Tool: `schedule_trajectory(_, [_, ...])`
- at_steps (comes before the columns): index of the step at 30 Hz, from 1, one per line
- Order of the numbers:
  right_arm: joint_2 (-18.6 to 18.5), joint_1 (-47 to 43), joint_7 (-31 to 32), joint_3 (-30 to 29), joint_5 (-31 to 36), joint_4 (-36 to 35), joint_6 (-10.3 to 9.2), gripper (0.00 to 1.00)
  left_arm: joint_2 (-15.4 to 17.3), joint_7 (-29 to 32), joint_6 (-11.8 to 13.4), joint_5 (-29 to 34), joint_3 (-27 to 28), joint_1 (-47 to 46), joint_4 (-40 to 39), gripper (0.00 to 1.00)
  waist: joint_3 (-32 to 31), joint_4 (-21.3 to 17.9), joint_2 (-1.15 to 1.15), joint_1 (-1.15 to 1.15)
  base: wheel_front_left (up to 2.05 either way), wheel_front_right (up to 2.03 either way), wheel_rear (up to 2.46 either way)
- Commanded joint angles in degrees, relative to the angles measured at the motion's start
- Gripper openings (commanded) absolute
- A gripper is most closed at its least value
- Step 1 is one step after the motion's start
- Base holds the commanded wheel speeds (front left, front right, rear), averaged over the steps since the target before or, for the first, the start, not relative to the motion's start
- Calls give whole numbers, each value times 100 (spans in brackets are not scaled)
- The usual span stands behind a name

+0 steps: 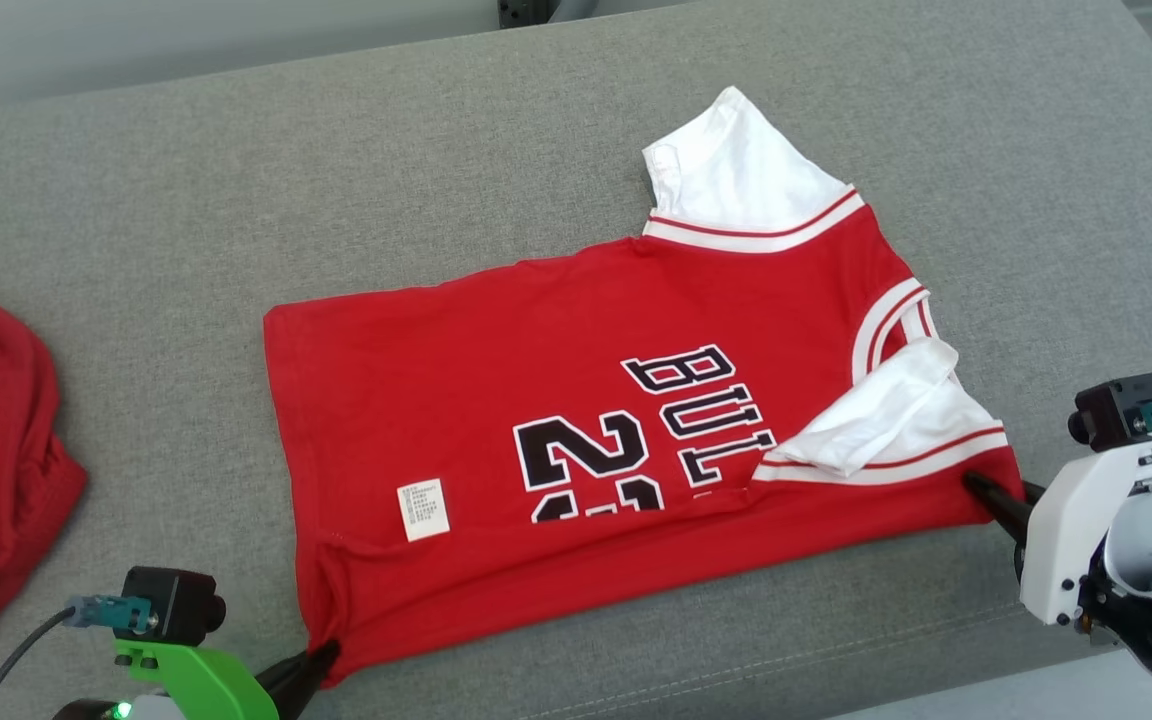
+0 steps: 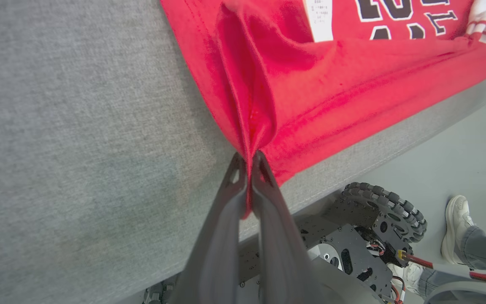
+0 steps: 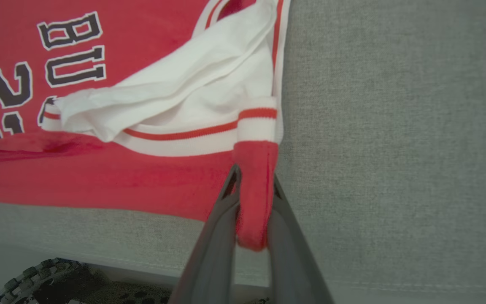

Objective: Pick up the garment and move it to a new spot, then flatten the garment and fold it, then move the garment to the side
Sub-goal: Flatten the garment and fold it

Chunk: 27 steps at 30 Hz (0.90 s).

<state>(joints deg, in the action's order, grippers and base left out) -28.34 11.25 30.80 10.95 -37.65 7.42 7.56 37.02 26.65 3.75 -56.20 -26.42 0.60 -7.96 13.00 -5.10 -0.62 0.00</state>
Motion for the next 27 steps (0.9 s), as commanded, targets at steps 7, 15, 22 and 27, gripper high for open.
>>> schedule_trajectory(7, [283, -301, -134, -174, 461, 72, -13, 100, -240, -257, 271, 110, 3, 113, 182, 100, 121, -6, 62, 0, 0, 0, 0])
schedule_trajectory(15, [310, 211, -270, -638, 539, -531, -11, 100, -40, -586, 530, 429, 375, -257, -311, 100, 317, 44, 62, 0, 0, 0, 0])
schedule_trajectory(22, [737, 1748, -547, -825, 1261, -21, -9, 100, -217, -311, 577, 877, 315, -1819, 99, 100, 954, 216, 62, 0, 0, 0, 0])
schedule_trajectory(27, [1026, 2679, -917, -721, 1745, 725, -9, 100, -622, -141, 370, 1057, -26, -2830, 900, 100, 1241, 388, 62, 0, 0, 0, 0])
